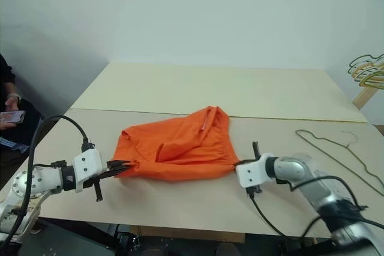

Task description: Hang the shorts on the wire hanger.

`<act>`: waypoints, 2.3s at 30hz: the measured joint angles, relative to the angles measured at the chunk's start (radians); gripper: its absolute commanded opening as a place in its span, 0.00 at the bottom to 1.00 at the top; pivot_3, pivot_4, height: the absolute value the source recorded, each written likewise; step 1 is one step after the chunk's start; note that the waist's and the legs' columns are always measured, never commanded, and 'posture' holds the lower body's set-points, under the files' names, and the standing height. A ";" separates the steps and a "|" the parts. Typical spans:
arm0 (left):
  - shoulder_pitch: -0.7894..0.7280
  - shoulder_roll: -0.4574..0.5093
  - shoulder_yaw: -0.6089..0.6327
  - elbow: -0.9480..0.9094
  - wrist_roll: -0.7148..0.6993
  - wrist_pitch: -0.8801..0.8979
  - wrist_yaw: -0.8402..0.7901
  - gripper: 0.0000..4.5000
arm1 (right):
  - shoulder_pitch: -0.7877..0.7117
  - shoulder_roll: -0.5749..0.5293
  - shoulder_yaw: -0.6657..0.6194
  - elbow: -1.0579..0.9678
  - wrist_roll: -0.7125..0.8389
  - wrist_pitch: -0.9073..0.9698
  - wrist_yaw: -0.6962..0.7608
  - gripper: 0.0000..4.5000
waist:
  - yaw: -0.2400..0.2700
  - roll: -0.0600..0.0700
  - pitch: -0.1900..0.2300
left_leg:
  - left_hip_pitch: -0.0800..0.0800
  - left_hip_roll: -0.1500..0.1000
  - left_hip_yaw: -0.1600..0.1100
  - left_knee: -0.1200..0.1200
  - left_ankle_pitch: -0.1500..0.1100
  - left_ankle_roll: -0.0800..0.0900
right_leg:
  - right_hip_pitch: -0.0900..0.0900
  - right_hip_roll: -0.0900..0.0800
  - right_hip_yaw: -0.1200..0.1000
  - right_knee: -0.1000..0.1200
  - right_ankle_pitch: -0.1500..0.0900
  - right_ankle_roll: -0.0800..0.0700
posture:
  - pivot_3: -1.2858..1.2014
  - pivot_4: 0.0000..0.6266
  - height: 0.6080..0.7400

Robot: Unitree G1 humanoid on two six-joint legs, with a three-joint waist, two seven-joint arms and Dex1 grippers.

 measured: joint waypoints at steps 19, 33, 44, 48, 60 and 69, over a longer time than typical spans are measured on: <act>-1.036 -0.398 -0.114 0.705 0.284 -0.035 0.643 0.00 | -0.769 0.274 -0.059 0.472 -0.043 0.424 -0.442 0.00 | 0.003 -0.007 -0.004 | -0.010 -0.004 0.000 -0.003 0.013 -0.015 | -0.010 0.002 -0.007 0.002 0.007 -0.002 | 0.52 0.00 1.00; -0.636 -0.137 0.152 0.187 -0.198 -0.005 0.372 0.00 | -0.545 0.219 -0.134 0.260 -0.038 0.045 -0.652 0.00 | -0.142 -0.005 -0.006 | -0.021 -0.016 -0.021 -0.016 0.012 -0.011 | -0.029 -0.018 -0.033 0.013 0.006 -0.001 | 0.52 0.00 1.00; 0.225 0.006 0.090 -0.047 -0.073 -0.053 0.049 0.00 | -0.152 0.040 0.027 0.102 -0.136 -0.118 -0.334 0.00 | -0.057 0.001 0.007 | 0.037 -0.014 -0.016 -0.013 0.010 0.005 | 0.033 -0.021 -0.030 -0.004 -0.004 -0.007 | 0.52 0.00 1.00; 0.293 0.012 0.080 -0.033 -0.045 -0.098 0.005 0.00 | -0.077 -0.071 0.029 -0.023 -0.023 -0.120 -0.147 0.00 | -0.020 -0.001 0.005 | 0.025 -0.015 -0.016 -0.012 0.004 0.005 | 0.024 -0.023 -0.031 -0.001 -0.001 -0.001 | 0.52 0.00 1.00; 0.375 0.100 0.074 -0.170 -0.061 -0.083 -0.115 0.00 | 0.069 -0.231 0.017 -0.135 0.123 -0.101 0.110 0.00 | -0.005 -0.002 0.002 | 0.005 -0.015 -0.015 -0.008 0.006 0.005 | 0.005 -0.022 -0.032 0.001 0.000 -0.003 | 0.52 0.00 1.00; 0.362 0.101 0.035 -0.170 -0.014 -0.080 -0.126 0.22 | 0.113 -0.253 -0.017 -0.155 0.175 -0.080 0.187 0.24 | -0.004 -0.003 0.001 | 0.004 -0.015 -0.014 -0.008 0.006 0.005 | 0.005 -0.021 -0.031 0.000 0.000 -0.002 | 0.51 0.00 1.00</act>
